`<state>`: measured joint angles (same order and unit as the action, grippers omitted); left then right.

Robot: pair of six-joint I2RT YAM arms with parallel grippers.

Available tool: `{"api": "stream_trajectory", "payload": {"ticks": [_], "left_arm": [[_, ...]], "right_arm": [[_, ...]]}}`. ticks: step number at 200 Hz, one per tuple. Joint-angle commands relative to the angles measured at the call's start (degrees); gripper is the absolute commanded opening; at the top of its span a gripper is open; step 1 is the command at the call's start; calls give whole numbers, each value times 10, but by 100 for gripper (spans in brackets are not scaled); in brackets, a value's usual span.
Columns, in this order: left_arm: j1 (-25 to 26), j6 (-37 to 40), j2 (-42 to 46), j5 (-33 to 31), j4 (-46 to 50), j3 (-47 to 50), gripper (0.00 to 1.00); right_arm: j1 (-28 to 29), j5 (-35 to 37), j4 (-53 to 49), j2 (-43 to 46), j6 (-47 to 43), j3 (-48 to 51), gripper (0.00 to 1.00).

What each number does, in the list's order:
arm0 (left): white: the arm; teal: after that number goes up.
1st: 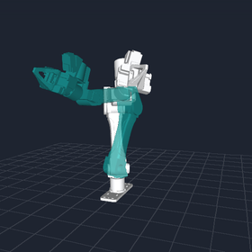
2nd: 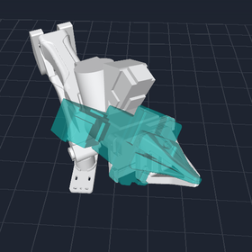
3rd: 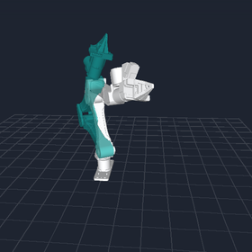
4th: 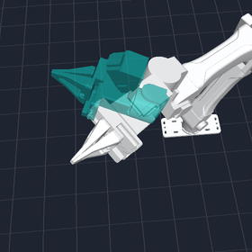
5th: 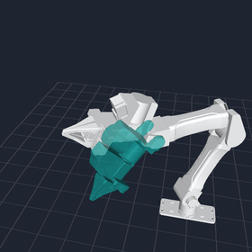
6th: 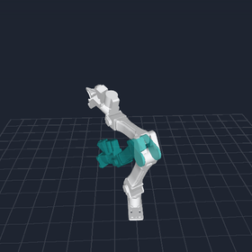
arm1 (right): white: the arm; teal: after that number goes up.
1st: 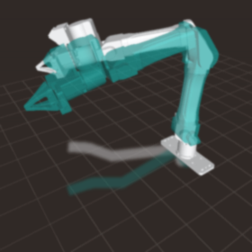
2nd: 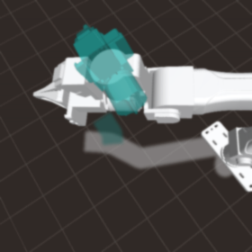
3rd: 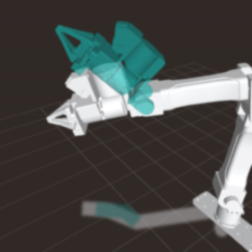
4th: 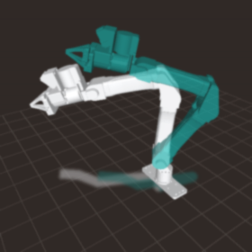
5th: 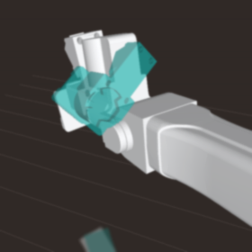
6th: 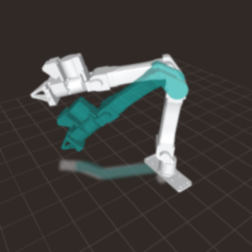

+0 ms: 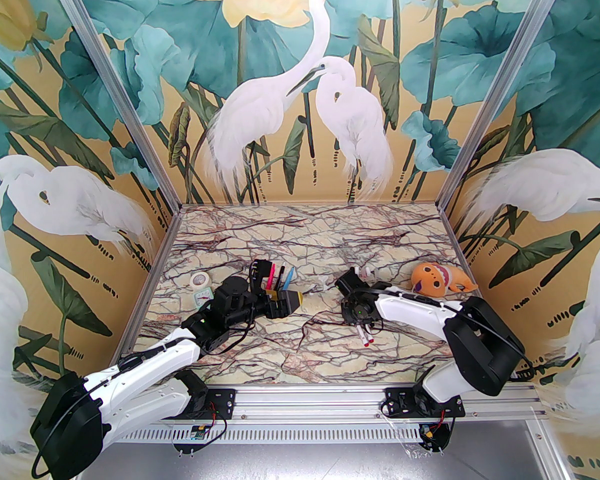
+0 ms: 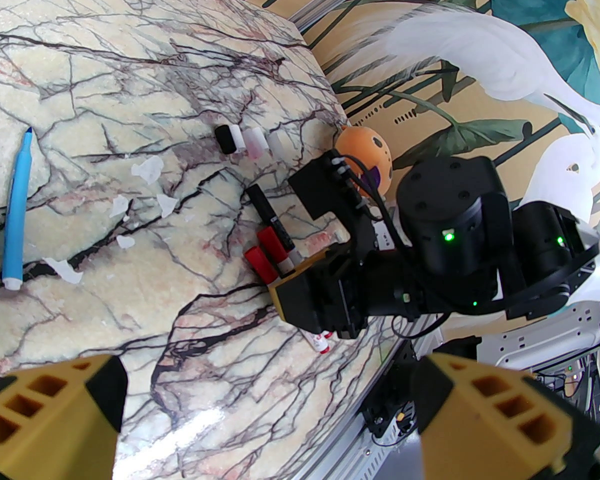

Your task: Open the pen caps

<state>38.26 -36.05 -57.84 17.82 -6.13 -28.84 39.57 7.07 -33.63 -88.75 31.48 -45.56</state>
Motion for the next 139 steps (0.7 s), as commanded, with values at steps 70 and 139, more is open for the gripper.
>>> {"api": "stream_trajectory", "payload": {"ticks": [70,139], "left_arm": [[2,-10,11,13,-10,12,99],[6,-44,-3,53,-64,30,99]], "right_arm": [[41,38,9,-78,-7,-74,23],[45,3,26,45,21,-72,20]]}}
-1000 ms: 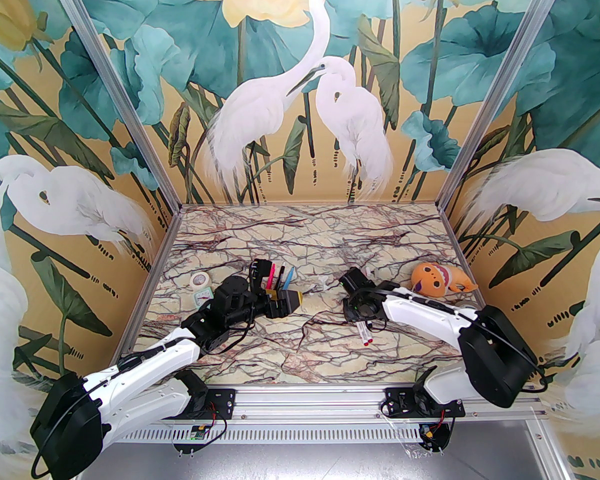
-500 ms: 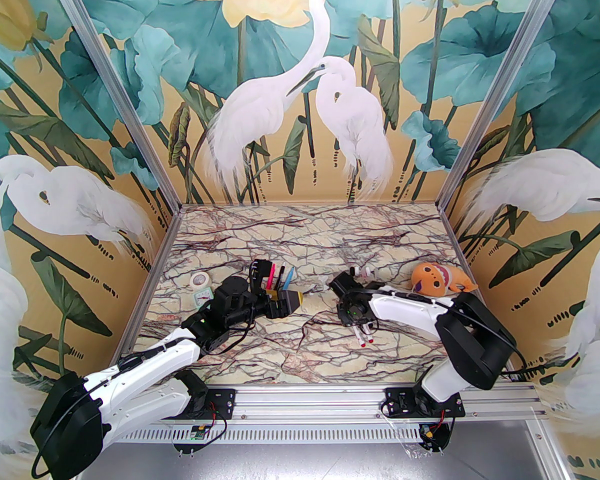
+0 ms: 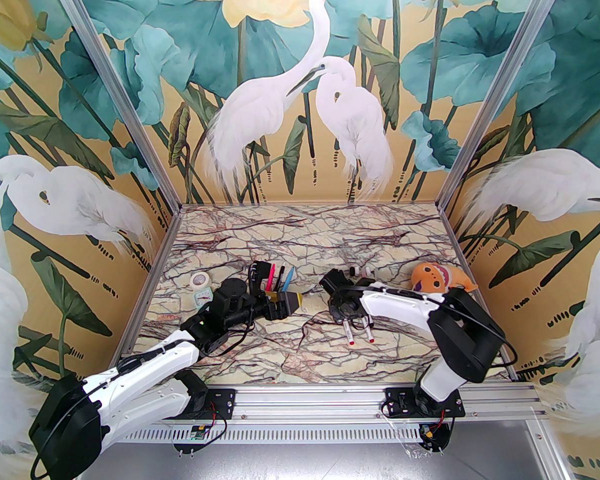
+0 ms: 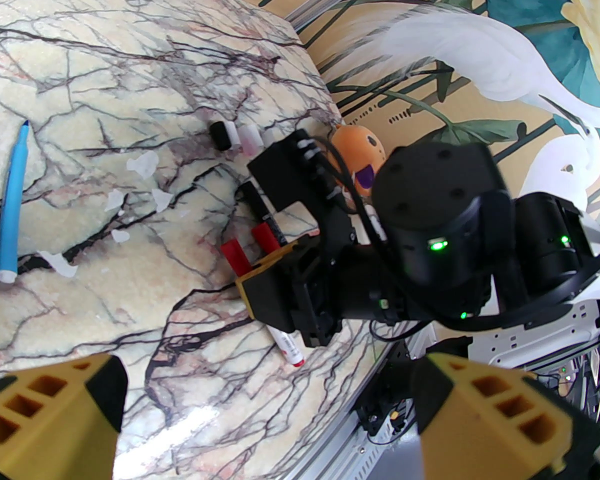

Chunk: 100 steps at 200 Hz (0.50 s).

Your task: Open the pen caps

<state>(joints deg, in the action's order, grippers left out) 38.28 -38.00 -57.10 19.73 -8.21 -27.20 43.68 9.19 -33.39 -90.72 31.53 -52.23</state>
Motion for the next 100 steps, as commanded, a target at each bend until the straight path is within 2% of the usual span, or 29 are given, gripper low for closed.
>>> {"api": "stream_trajectory", "payload": {"ticks": [1,33,62,100], "left_arm": [[7,-25,-11,34,-44,14,99],[17,-66,-36,67,-161,45,99],[40,-75,-78,74,-193,31,96],[60,-114,-139,102,-281,13,89]], "right_arm": [[4,-20,24,66,21,-5,20],[3,-62,62,137,53,4,20],[2,-95,111,187,83,11,20],[0,-143,190,233,123,30,20]]}}
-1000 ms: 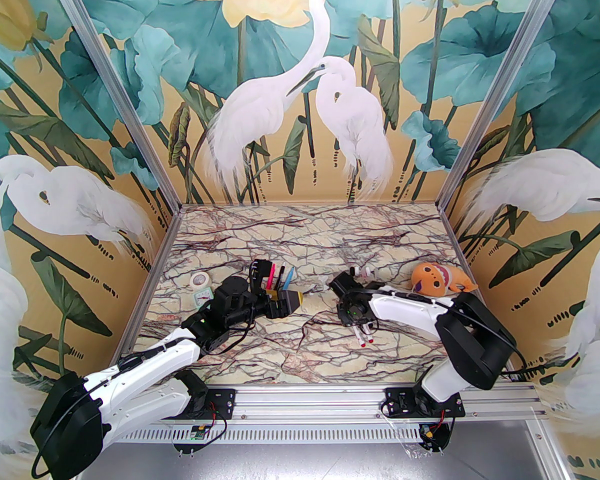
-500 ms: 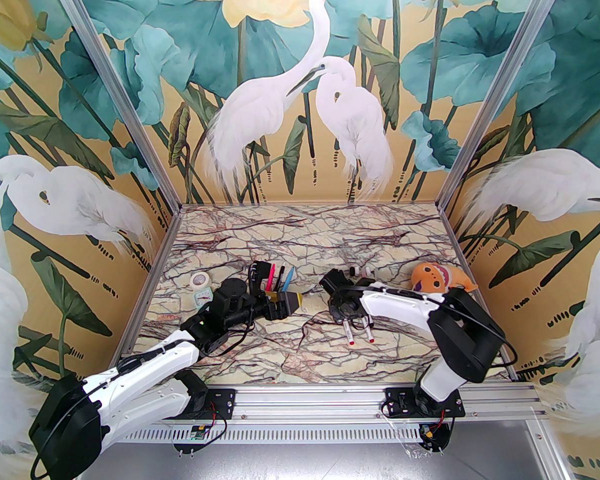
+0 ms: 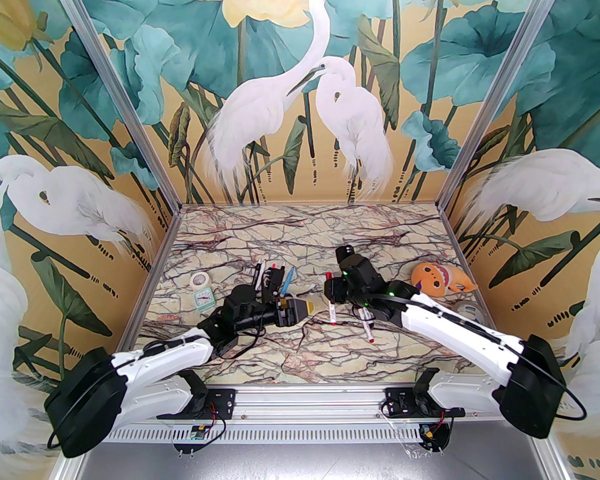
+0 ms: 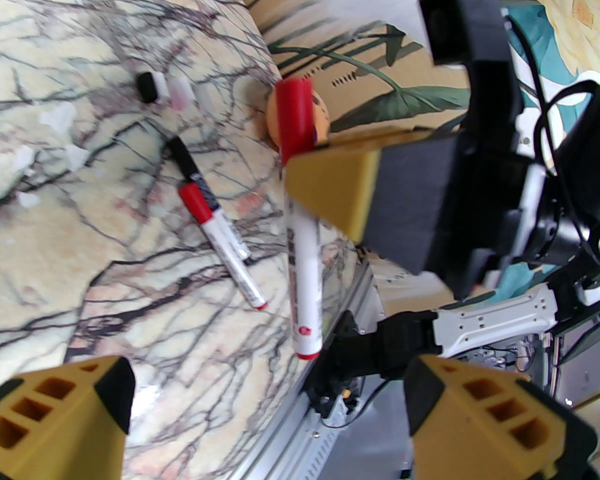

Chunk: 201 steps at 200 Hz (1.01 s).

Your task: Open the pen caps

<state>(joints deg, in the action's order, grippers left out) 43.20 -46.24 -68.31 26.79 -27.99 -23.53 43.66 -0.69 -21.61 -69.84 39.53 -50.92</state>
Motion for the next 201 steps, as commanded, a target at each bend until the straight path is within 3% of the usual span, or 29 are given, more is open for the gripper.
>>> {"api": "stream_trajectory", "payload": {"ticks": [1,33,133,201], "left_arm": [[11,-32,-29,31,-84,-25,89],[17,-71,-64,42,-151,-38,79],[24,-84,-97,69,-155,-73,52],[24,-81,-97,58,-150,-68,40]], "right_arm": [[0,-45,74,25,44,18,20],[-1,-70,129,49,71,41,20],[0,-132,249,62,103,87,19],[-1,-146,252,61,104,99,20]]}}
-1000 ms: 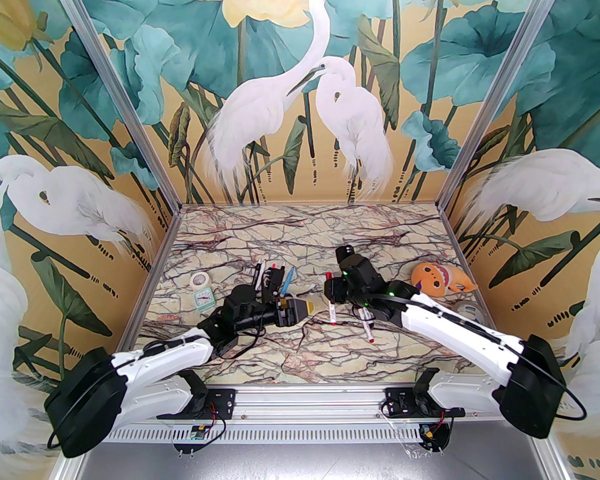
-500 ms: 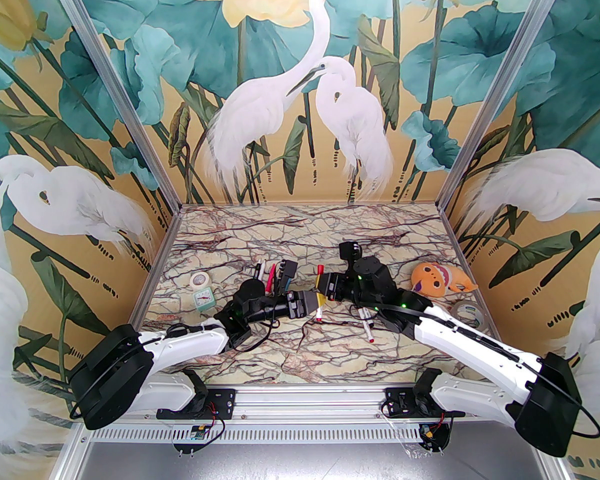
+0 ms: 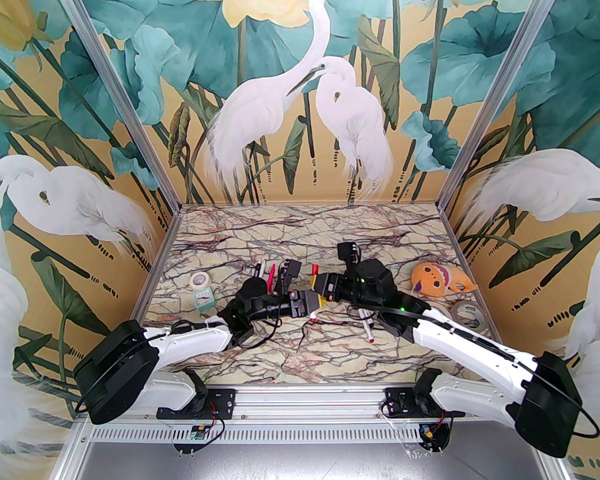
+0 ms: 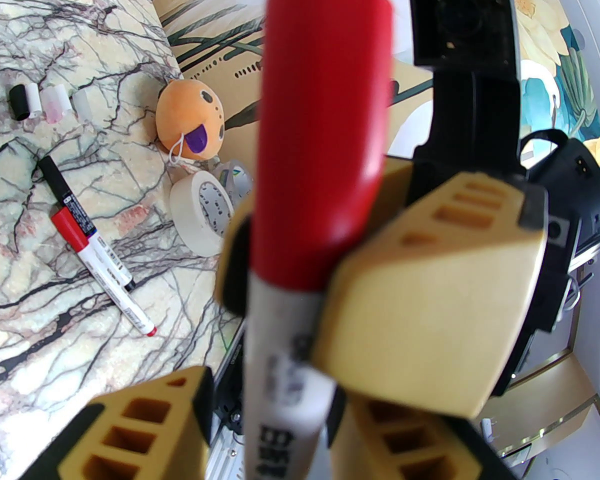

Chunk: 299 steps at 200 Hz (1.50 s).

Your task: Open the pen caps

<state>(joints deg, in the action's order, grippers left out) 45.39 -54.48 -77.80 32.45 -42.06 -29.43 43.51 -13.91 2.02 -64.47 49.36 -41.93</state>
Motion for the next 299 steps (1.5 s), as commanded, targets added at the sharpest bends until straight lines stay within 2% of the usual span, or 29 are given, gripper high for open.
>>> {"api": "stream_trajectory", "payload": {"ticks": [1,19,99,127,155,185,233,299], "left_arm": [[2,2,-3,1,-9,-10,39],[2,5,-2,-4,-5,-8,34],[2,17,-2,-14,12,-4,22],[15,61,1,-26,62,-11,18],[52,121,4,-60,130,-28,15],[62,138,2,-65,139,-31,11],[68,149,-4,-54,151,-45,10],[71,149,-11,-47,149,-52,10]], "right_arm": [[1,-14,15,7,6,10,20],[1,-10,10,10,5,13,19],[1,2,1,15,6,16,20],[0,22,-32,20,14,2,31],[-4,48,-100,20,16,-31,36],[-17,55,-152,21,22,-54,41],[-24,43,-193,15,10,-78,42],[-23,13,-176,-12,11,-82,40]]}}
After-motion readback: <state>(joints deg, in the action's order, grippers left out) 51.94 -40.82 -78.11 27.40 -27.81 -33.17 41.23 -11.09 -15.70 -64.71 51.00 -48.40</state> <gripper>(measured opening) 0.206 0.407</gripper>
